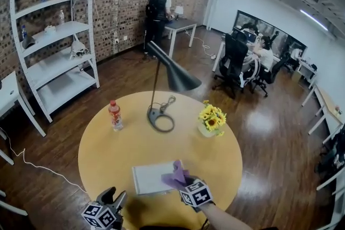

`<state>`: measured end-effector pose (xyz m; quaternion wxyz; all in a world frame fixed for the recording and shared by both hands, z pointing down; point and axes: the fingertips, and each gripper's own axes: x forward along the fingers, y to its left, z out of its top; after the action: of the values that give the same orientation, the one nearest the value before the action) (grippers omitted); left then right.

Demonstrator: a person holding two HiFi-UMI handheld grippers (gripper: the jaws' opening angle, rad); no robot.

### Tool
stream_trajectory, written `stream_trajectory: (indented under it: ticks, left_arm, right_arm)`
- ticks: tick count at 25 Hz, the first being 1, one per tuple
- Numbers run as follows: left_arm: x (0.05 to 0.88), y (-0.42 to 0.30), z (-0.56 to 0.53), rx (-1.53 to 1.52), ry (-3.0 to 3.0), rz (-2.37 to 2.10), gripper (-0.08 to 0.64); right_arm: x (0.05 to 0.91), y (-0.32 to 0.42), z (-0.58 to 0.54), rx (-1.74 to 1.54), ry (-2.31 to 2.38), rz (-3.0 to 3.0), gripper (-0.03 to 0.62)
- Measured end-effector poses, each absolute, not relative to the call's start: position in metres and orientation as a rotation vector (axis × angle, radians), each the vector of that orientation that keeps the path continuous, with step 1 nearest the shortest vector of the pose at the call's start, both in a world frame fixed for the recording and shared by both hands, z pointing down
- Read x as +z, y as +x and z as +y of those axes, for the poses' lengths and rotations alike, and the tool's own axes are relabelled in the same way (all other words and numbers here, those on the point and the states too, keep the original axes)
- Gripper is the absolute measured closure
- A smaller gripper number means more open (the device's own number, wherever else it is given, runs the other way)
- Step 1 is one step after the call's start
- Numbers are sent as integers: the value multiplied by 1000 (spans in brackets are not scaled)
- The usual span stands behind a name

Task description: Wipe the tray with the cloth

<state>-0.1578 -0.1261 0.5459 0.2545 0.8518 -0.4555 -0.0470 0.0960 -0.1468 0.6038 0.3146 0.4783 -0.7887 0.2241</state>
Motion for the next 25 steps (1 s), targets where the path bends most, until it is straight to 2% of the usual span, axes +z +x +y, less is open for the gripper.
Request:
stream_trajectory:
  ticks: [4,9,17,25]
  left_arm:
    - [540,-186,-122,-188,2290,-1272,336]
    - [537,-234,-121,-217,2290,-1348,336]
    - [538,-274,-121,-184,2284,-1321,336]
    - [553,-223,-133,-170,2314,-1149,336]
  right_arm:
    - [574,12,-179,539,1139,-2196,494]
    - [596,-64,-219,520,1070,-2119,492]
    - [625,-74,-221,727,1161,-2068,494]
    - [629,-85,-146,568,1084,-2104,494]
